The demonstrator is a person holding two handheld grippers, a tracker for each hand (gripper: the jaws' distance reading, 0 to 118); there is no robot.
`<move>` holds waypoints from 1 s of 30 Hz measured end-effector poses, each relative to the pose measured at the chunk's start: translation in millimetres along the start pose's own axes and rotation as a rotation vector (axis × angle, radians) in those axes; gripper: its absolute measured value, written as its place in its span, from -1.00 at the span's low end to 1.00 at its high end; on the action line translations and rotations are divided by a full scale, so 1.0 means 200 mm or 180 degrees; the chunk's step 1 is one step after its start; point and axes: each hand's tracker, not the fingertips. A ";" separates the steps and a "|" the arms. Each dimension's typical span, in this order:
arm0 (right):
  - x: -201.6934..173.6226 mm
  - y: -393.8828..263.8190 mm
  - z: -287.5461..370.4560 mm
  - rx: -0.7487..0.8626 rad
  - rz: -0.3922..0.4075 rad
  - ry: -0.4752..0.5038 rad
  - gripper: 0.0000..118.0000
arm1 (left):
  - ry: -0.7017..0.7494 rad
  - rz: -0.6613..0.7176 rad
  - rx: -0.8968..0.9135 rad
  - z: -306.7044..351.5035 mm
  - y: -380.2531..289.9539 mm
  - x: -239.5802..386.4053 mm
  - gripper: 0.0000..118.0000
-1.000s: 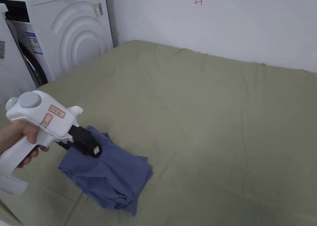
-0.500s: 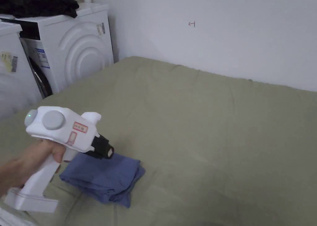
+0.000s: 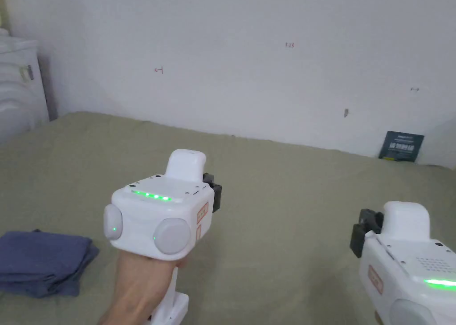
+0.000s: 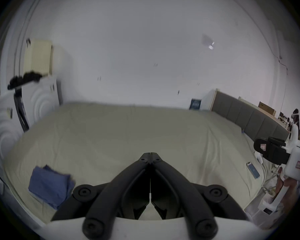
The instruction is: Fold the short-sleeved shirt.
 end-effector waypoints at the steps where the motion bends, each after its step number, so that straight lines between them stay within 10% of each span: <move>1: 0.01 0.02 0.02 0.0064 0.0021 0.0002 -1.00 | -0.0014 0.0030 0.0123 0.02 0.02 0.03 -1.00; 30: 0.05 0.11 0.15 0.0349 -0.0020 -0.0105 -0.98 | 0.0157 -0.0178 0.0125 0.15 0.10 0.02 -0.92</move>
